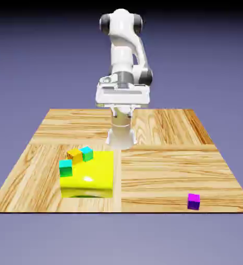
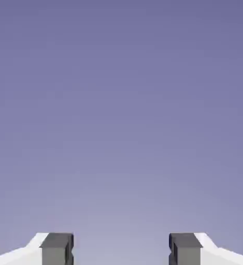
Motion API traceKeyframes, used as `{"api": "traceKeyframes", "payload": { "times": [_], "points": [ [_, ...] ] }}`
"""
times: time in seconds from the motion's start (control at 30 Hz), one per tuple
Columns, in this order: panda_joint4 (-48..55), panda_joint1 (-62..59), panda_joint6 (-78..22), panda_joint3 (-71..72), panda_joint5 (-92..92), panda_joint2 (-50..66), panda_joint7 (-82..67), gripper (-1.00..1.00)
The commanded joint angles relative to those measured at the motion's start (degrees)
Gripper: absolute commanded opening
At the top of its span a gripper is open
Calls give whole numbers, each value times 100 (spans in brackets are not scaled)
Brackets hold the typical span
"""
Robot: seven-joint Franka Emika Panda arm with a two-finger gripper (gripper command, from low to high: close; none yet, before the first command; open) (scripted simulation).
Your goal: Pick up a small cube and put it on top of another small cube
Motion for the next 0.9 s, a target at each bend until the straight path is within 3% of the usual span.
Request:
{"api": "traceKeyframes", "payload": {
  "times": [0.0, 0.87],
  "points": [
    [150, -20, -141, 119, -121, 208, -44, 0],
    [4052, -527, -3801, 3204, -3273, 5607, -1183, 0]
  ]
}}
